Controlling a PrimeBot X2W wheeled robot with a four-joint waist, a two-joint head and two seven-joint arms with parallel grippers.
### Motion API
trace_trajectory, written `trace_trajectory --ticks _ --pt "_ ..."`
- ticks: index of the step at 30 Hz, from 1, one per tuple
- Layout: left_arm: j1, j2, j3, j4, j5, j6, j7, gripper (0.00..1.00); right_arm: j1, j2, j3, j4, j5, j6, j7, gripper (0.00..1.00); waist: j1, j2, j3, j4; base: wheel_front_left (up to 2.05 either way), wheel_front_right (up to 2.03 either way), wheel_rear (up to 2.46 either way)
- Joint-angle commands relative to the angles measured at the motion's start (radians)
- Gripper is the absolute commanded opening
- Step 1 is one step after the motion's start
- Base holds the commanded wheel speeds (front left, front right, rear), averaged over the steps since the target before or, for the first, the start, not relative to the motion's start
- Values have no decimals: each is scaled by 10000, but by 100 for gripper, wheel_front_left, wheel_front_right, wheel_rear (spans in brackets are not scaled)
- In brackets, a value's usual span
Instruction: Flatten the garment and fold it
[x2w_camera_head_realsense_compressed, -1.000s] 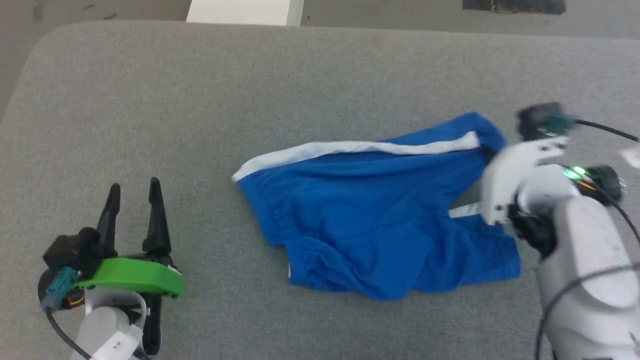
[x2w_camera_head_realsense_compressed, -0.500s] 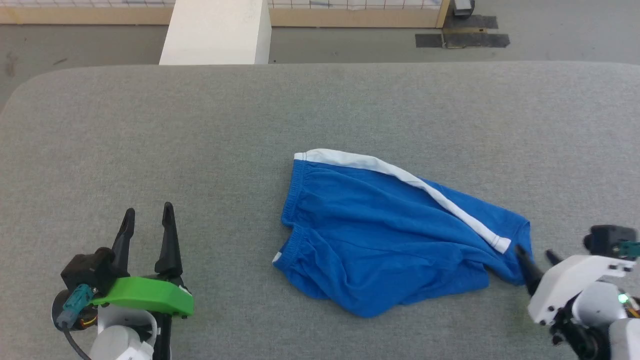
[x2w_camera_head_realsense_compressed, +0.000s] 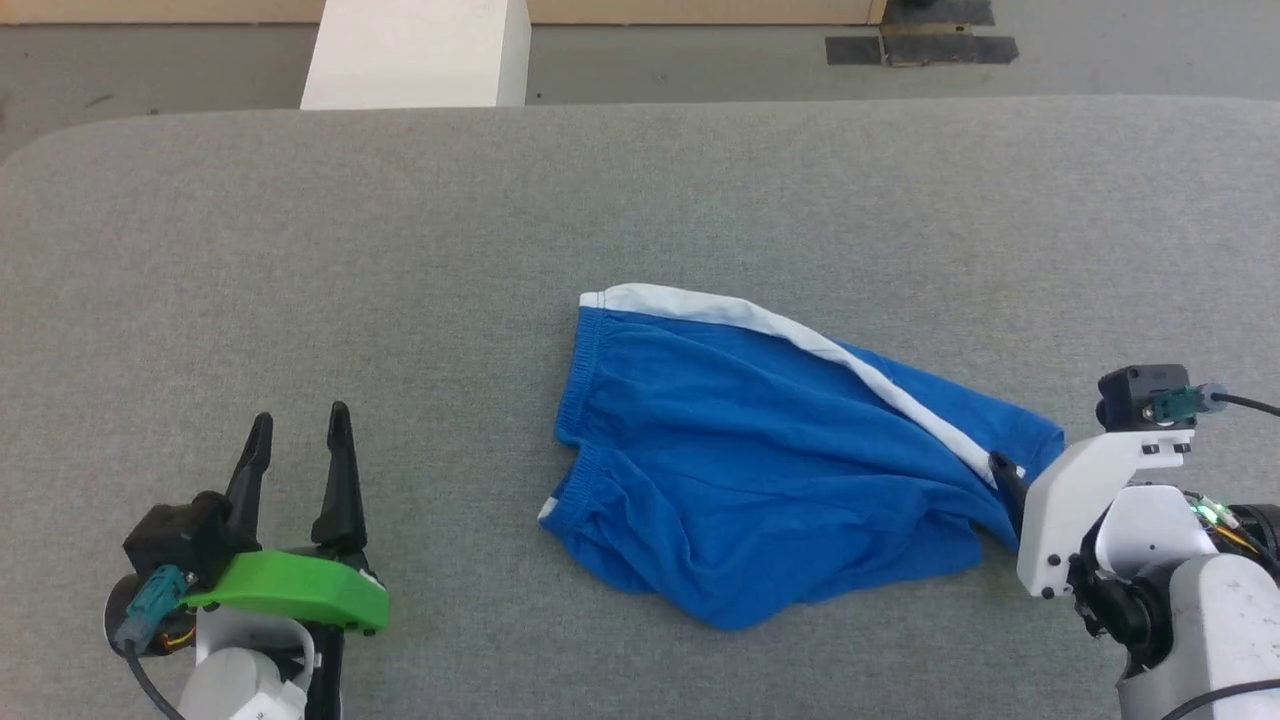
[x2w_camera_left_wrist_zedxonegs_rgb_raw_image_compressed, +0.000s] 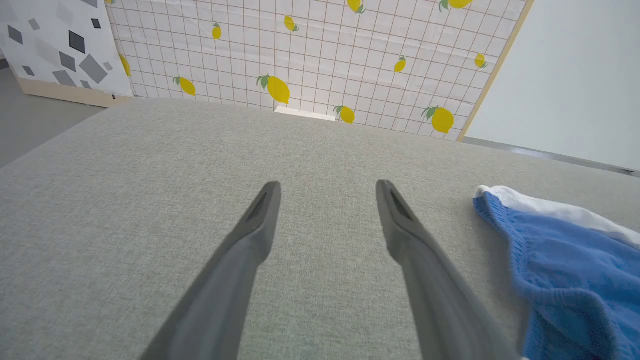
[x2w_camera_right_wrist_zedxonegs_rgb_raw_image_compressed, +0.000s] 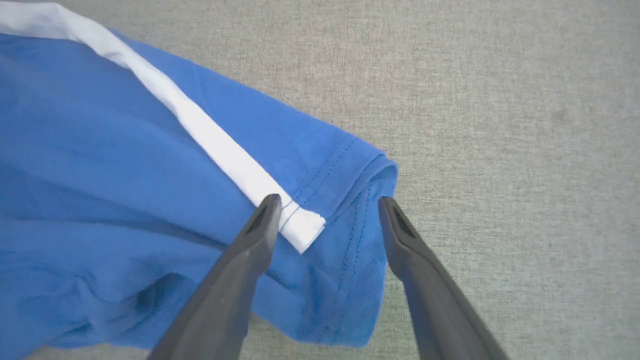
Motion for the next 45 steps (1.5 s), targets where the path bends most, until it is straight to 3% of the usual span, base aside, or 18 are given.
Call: trace_trajectory --ticks 1,5,6,7,8,9,17,22,27,28,29,38,45 --pt "-115 108 -32 6 -45 -68 -47 100 -184 -4 -11 132 -95 -15 19 100 0 0 86 87 0 0 0" --pt "-155 212 -8 35 -120 -68 -47 100 -251 -4 72 443 -85 -15 -33 98 0 0 166 146 0 0 0" --pt "-160 239 2 52 -140 -68 -47 100 -265 -4 94 483 -75 -15 -59 52 0 0 186 147 0 0 0" --pt "-167 263 5 72 -154 -68 -47 100 -276 -4 103 509 -65 -15 -80 36 0 0 198 147 0 0 0" --pt "-175 288 5 92 -165 -68 -47 100 -287 -4 114 542 -48 -15 -105 0 0 0 198 141 0 0 0" --pt "-177 301 4 101 -170 -68 -47 100 -292 -4 132 567 -32 -15 -117 0 0 0 196 136 0 0 0" --pt "-280 277 -102 96 -150 -68 -47 100 -589 -4 123 510 146 -15 -117 0 0 0 248 124 0 0 0" --pt "-679 477 -502 -45 -356 -68 -47 100 -2602 -4 -371 902 -151 -15 588 0 0 0 941 408 0 0 0" --pt "-993 634 -830 -2 -580 -69 -47 100 -3921 -4 -1279 2079 -708 -15 1044 0 0 0 1382 834 0 0 0" --pt "-1041 658 -868 20 -631 -69 -47 100 -4097 -4 -1429 2294 -872 -15 1034 41 0 0 1447 922 0 0 0" --pt "-1069 679 -886 39 -665 -69 -47 100 -4231 -4 -1543 2452 -948 -15 984 100 0 0 1479 977 0 0 0" --pt "-947 754 -871 361 -624 -69 -47 100 -4895 -4 -2519 2833 -1153 -15 -781 100 0 0 868 1008 0 0 0" --pt "-471 421 -701 389 -257 -50 -47 100 -2985 -4 -1905 1793 -89 -15 -2125 100 0 0 -287 603 0 0 0"
